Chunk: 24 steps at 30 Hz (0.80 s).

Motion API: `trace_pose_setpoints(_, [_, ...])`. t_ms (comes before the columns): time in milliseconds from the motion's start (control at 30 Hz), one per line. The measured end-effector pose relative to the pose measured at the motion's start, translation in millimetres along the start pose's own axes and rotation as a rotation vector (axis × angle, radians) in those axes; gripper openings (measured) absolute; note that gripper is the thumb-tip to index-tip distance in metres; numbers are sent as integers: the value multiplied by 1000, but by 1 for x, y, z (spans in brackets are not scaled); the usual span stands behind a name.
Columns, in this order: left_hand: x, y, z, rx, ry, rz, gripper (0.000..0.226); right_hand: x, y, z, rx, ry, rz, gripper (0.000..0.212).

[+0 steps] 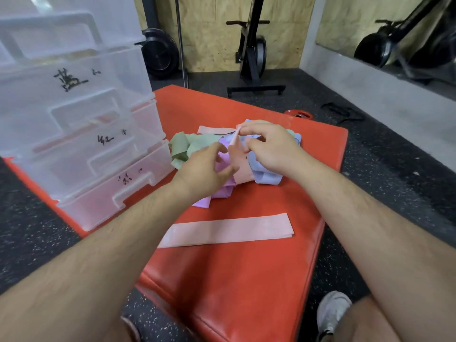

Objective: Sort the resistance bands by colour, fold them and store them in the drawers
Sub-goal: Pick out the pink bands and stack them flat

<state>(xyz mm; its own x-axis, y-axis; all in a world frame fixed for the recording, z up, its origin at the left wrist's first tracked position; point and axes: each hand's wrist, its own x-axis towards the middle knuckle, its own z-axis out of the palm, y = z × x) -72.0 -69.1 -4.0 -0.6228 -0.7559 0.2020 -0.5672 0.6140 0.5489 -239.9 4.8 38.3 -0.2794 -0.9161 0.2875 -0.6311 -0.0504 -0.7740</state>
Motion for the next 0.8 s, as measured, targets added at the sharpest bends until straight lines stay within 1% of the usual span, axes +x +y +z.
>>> trace_pose_setpoints(100, [-3, 10, -14, -216, 109, 28, 40, -5, -16, -8, 81, 38, -65, 30])
trace_pose_setpoints(167, [-6, 15, -22, -346, 144, 45, 37, -8, -26, -13, 105, 49, -137, 30])
trace_pose_setpoints(200, [-6, 18, -25, -389, 150, 49, 34, -11, -29, -14, 143, 43, -149, 31])
trace_pose_setpoints(267, [-6, 21, -27, -431, 177, 69, 19, -14, -34, -15, 219, 30, -149, 32])
trace_pose_setpoints(300, [-6, 23, -28, -447, 208, 74, 12, -14, -36, -14, 241, 28, -152, 31])
trace_pose_setpoints(333, [-6, 26, -30, -469, 248, 68, 9, -13, -36, -14, 254, 31, -156, 32])
trace_pose_setpoints(433, [-3, 27, -36, -572, 332, -17, 14, -11, -36, -11, 263, 45, -144, 35])
trace_pose_setpoints(500, [-3, 27, -42, -591, 337, -51, 21, -10, -32, -7, 218, 35, -75, 35])
trace_pose_setpoints(567, [-6, 29, -46, -617, 341, -47, 26, -10, -28, -1, 225, -30, 15, 35])
trace_pose_setpoints(633, [-10, 32, -49, -627, 354, -20, 28, -9, -24, 6, 219, -74, 46, 36])
trace_pose_setpoints(700, [-11, 33, -51, -621, 362, -9, 29, -7, -23, 11, 201, -53, 49, 33])
trace_pose_setpoints(800, [-13, 33, -55, -641, 378, -16, 23, -4, -20, 12, 100, 11, 26, 24])
